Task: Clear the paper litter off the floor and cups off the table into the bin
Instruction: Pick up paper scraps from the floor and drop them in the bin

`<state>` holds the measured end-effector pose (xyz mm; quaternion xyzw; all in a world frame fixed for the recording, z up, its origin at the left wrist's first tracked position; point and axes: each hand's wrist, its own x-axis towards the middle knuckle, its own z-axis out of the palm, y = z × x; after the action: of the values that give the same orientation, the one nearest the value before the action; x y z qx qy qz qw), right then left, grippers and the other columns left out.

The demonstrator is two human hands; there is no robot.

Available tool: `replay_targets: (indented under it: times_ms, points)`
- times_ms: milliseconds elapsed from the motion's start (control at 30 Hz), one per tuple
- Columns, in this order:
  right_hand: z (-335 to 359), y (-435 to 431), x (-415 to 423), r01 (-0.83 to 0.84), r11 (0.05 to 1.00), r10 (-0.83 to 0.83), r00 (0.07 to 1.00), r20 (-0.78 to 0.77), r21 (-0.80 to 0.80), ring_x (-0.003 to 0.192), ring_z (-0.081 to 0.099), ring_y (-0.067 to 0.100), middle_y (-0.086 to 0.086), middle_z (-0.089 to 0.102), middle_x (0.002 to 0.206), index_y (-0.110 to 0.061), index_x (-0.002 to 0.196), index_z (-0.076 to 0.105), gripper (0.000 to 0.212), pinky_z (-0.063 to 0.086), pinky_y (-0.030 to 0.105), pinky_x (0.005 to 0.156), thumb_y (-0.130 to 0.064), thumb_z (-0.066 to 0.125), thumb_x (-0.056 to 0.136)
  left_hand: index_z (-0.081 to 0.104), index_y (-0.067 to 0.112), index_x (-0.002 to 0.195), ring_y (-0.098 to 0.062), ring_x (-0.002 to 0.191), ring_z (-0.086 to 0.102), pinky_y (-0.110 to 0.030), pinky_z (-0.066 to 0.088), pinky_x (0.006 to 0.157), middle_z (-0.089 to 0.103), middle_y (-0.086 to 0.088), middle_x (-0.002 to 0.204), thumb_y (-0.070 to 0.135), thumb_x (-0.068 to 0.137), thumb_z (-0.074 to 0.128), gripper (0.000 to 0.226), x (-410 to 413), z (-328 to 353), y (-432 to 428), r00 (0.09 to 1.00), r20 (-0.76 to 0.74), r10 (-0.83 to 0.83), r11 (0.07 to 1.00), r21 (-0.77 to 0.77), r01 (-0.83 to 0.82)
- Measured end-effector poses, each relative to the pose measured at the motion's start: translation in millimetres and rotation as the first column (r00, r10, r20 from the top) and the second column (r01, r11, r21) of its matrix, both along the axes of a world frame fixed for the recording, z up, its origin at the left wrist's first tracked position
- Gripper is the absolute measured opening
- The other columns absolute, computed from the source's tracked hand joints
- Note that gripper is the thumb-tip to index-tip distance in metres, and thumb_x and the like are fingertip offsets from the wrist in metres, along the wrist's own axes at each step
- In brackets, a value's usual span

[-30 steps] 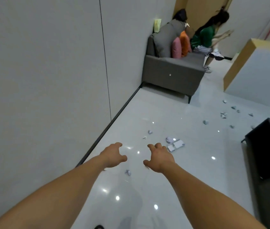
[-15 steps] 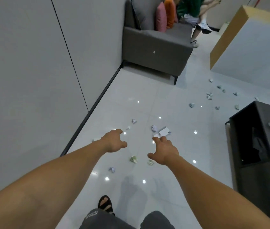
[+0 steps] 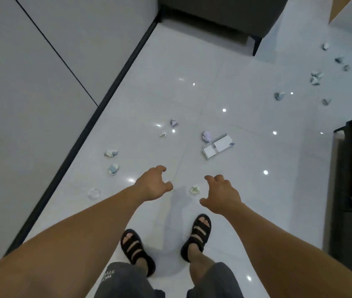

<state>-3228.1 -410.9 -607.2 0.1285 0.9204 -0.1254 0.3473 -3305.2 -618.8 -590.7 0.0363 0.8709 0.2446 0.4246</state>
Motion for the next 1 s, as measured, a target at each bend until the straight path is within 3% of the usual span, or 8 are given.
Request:
replay_targets:
  times_ms: [200,367,567,800,900,1000]
  points:
    - [-167.7,22.6,-13.0,-0.021,1.000,0.021,0.999,0.050,0.006,0.125,0.040,0.026,0.004,0.035,0.141,-0.024,0.145,0.029,0.072,0.045,0.036,0.085,-0.036,0.064,0.084,0.032,0.019,0.146,-0.026,0.116,0.055,-0.032,0.045,0.093,0.040,-0.004,0.147,0.035,0.084,0.063,0.071,-11.8,-176.4,30.0,0.997,0.074,-0.028,1.000,0.010,0.027]
    - [-323.4,29.9,-21.3,0.027,1.000,-0.028,0.999,0.041,0.015,0.124,0.041,0.028,0.006,0.035,0.141,-0.024,0.147,0.028,0.076,0.044,0.037,0.085,-0.038,0.067,0.084,0.033,0.017,0.146,-0.024,0.127,0.046,-0.030,0.038,0.094,0.043,-0.006,0.145,0.035,0.085,0.064,0.071,-38.7,-326.6,37.0,0.996,0.003,-0.090,0.996,-0.005,0.090]
    - [-470.1,28.4,-14.2,-0.005,0.998,0.002,0.999,0.047,0.070,0.118,0.045,0.029,0.006,0.036,0.138,-0.024,0.144,0.030,0.073,0.043,0.036,0.080,-0.037,0.067,0.082,0.036,0.018,0.144,-0.024,0.122,0.050,-0.032,0.040,0.098,0.046,-0.005,0.143,0.031,0.084,0.065,0.068,-58.2,-456.8,44.2,0.991,-0.045,-0.127,0.990,0.059,0.129]
    - [-545.4,29.6,-9.9,0.059,0.990,-0.055,0.998,-0.035,0.129,0.104,0.050,0.028,0.007,0.041,0.123,-0.018,0.130,0.043,0.048,0.046,0.035,0.076,-0.037,0.060,0.089,0.034,0.019,0.145,-0.022,0.123,0.049,-0.026,0.039,0.091,0.046,-0.004,0.142,0.032,0.086,0.064,0.068,-70.6,-514.5,39.5,0.987,-0.064,-0.147,0.974,0.165,0.155]
    - [-538.2,17.1,-30.8,0.053,0.995,-0.042,0.991,-0.129,0.080,0.106,0.050,0.028,0.007,0.042,0.121,-0.018,0.131,0.043,0.056,0.043,0.032,0.075,-0.038,0.064,0.083,0.035,0.019,0.144,-0.020,0.119,0.051,-0.025,0.038,0.090,0.048,-0.003,0.139,0.035,0.087,0.064,0.066,-76.2,-508.7,30.1,0.989,-0.075,-0.130,0.970,0.198,0.143]
    - [-503.0,-13.6,-69.5,-0.018,0.999,0.002,0.948,-0.319,-0.048,0.109,0.050,0.026,0.005,0.044,0.127,-0.023,0.139,0.040,0.069,0.045,0.033,0.079,-0.036,0.067,0.077,0.036,0.020,0.143,-0.017,0.109,0.052,-0.026,0.040,0.086,0.051,-0.002,0.134,0.042,0.086,0.064,0.066,-80.1,-487.2,17.5,0.997,-0.028,-0.065,0.969,0.239,0.070]
